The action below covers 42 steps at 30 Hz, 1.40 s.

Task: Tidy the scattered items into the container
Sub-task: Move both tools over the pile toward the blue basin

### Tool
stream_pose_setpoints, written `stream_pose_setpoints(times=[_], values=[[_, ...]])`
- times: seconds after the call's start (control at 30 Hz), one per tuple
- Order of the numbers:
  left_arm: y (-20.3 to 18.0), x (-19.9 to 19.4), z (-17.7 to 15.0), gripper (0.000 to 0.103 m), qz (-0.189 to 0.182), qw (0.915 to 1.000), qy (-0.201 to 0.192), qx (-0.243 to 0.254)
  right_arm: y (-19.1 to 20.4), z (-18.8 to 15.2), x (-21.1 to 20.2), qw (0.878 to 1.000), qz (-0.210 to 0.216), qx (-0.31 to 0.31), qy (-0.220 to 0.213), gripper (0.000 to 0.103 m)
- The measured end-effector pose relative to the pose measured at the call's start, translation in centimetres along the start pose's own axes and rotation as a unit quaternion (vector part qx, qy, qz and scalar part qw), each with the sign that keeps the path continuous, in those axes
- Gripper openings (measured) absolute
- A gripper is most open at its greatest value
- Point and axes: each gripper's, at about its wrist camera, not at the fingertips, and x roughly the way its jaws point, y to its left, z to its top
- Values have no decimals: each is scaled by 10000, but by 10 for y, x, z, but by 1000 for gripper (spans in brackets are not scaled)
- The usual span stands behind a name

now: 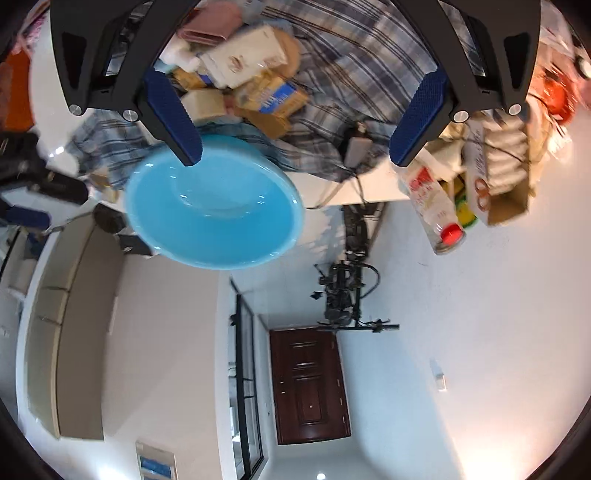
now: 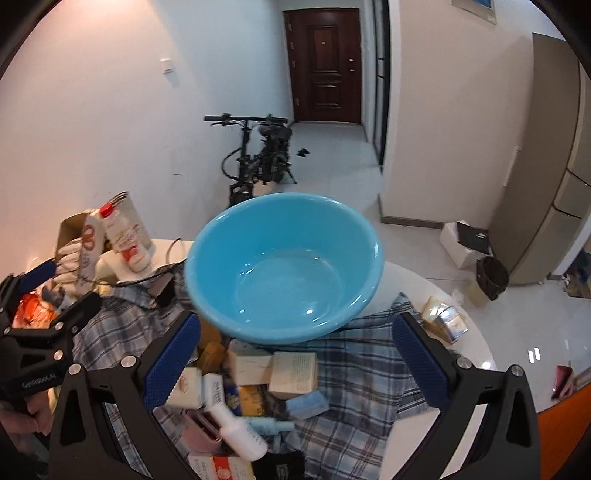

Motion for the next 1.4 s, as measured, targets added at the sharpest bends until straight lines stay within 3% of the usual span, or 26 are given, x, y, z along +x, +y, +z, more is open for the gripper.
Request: stream_pose_setpoints(times=[0.07, 0.13, 0.43, 0.8, 1.03, 1.23, 1.4], values=[[-2, 7, 6, 103, 81, 9999, 66, 75, 2, 7, 3, 9996, -256, -128, 44, 103], [1, 14, 11, 103, -91, 9998, 122, -112, 3, 10, 3, 9988, -441, -187, -59, 103], [-2, 42, 18, 103, -322, 9975, 562, -298, -18, 19, 26, 9986, -292, 203, 379, 103], [-12, 44, 13, 103, -267, 9974, 661, -111, -28, 12, 24, 9977, -414, 118, 532, 103], [-23, 36, 14, 103, -443, 9968, 658, -25, -23, 9, 18, 9967, -559, -144, 569, 103], [-37, 32, 10, 103, -568, 9957, 720, 160, -31, -4, 17, 9958, -260, -248, 842, 103], [-46, 35, 11, 103, -663, 9945, 787, 181, -43, -10, 14, 9948, -359, -231, 929, 103]])
